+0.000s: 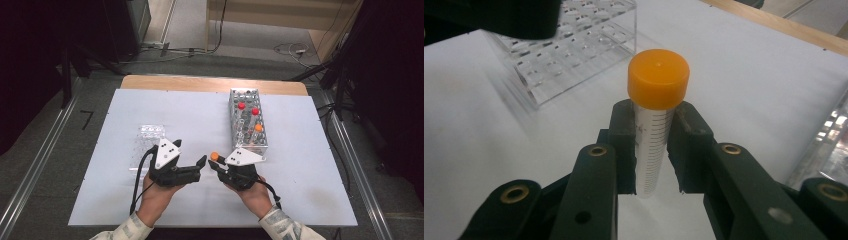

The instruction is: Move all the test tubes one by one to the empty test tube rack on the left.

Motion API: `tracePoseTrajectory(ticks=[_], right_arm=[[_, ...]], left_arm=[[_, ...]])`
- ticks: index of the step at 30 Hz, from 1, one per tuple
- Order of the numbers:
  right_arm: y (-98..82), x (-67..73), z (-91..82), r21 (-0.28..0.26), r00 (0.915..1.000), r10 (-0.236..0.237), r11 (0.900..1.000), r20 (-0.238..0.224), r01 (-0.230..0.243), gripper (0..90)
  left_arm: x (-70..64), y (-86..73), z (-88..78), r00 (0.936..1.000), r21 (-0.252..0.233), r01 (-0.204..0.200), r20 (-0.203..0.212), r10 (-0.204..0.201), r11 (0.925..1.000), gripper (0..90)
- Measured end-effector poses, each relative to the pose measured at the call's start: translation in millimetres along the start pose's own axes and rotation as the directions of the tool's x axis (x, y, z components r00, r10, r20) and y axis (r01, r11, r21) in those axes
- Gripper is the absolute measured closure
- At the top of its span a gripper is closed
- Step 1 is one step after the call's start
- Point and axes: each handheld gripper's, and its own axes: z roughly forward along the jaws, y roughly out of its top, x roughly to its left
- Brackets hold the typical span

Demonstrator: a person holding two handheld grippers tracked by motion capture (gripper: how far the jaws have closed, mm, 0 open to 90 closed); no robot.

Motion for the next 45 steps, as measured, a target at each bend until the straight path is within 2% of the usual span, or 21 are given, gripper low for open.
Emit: tracePoseTrajectory(ticks=[4,8,11,15,16,22,29,41,45], right_arm=[[-0.3,1.7,2.2,-0.011,1.0000,0.002,1.000,-0.009,-0.002,71.5],[1.6,4.3,2.6,-0.016,0.9999,-0.007,1.000,-0.016,0.006,71.5],[3.4,6.0,3.2,-0.019,0.9998,-0.008,1.000,-0.020,0.008,71.4],[4.1,7.7,3.9,-0.021,0.9996,-0.016,1.000,-0.025,0.015,71.4],[4.2,8.0,4.1,-0.021,0.9996,-0.015,1.000,-0.025,0.015,71.4],[4.8,8.5,4.3,-0.026,0.9996,-0.012,1.000,-0.025,0.012,71.5],[4.8,9.6,4.8,-0.025,0.9994,-0.015,1.000,-0.031,0.014,71.4],[4.9,8.4,4.1,-0.027,0.9994,-0.013,1.000,-0.032,0.012,70.5],[5.3,7.7,4.5,-0.019,0.9984,-0.016,1.000,-0.054,0.015,52.7]], left_arm=[[-3.5,1.4,4.7,0.9998,0.004,0.006,0.019,-0.007,1.0000,13.6],[-7.0,-0.1,12.0,0.9991,0.020,-0.005,0.041,0.004,0.9998,17.7],[-8.1,-0.4,14.8,0.9975,0.016,-0.018,0.068,0.017,0.9997,26.7],[-8.9,-0.9,14.1,0.9938,0.005,-0.040,0.104,0.039,0.9992,47.5],[-9.2,-1.1,14.3,0.9930,0.005,-0.039,0.112,0.039,0.9992,50.2],[-10.6,-2.3,16.6,0.9906,0.022,-0.046,0.130,0.043,0.9987,53.0],[-11.7,-3.8,18.2,0.9871,0.027,-0.052,0.153,0.048,0.9983,66.0],[-11.6,-4.0,17.7,0.9875,0.024,-0.067,0.145,0.063,0.9975,70.2],[-8.9,-2.9,16.7,0.9883,0.025,-0.060,0.142,0.056,0.9979,70.3]])
